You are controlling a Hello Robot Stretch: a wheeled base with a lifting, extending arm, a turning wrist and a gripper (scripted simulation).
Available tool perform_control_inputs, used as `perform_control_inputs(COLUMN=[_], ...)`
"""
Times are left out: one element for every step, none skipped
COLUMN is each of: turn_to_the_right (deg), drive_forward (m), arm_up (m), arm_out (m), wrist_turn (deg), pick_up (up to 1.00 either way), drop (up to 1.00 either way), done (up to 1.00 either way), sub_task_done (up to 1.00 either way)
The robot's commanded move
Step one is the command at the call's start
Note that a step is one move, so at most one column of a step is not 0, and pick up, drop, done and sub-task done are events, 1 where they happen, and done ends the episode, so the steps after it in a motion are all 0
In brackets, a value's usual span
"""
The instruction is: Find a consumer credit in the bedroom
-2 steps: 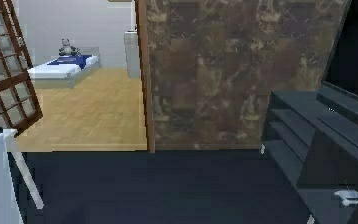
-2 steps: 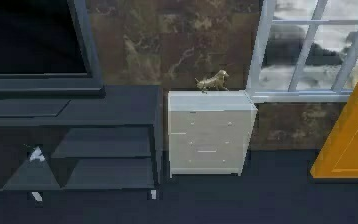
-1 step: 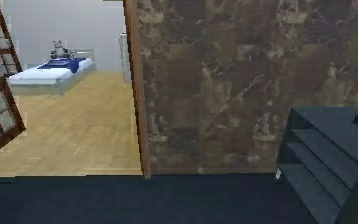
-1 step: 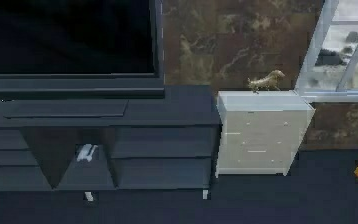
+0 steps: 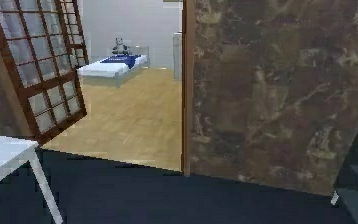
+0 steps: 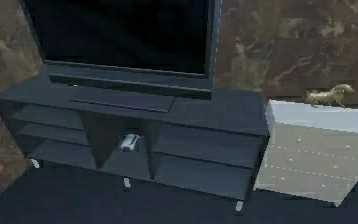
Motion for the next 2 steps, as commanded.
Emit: perform_control_inputs(turn_to_the_right=[0.0,-24.0], drive_forward=[0.55,0.0], arm_up=[0.0,0.0], arm_out=[0.0,0.0], wrist_turn=[0.0,0.0], pick_up=[0.0,0.0], drop=[0.0,0.0], done=[0.0,0.0], sub_task_done=[0.0,0.0])
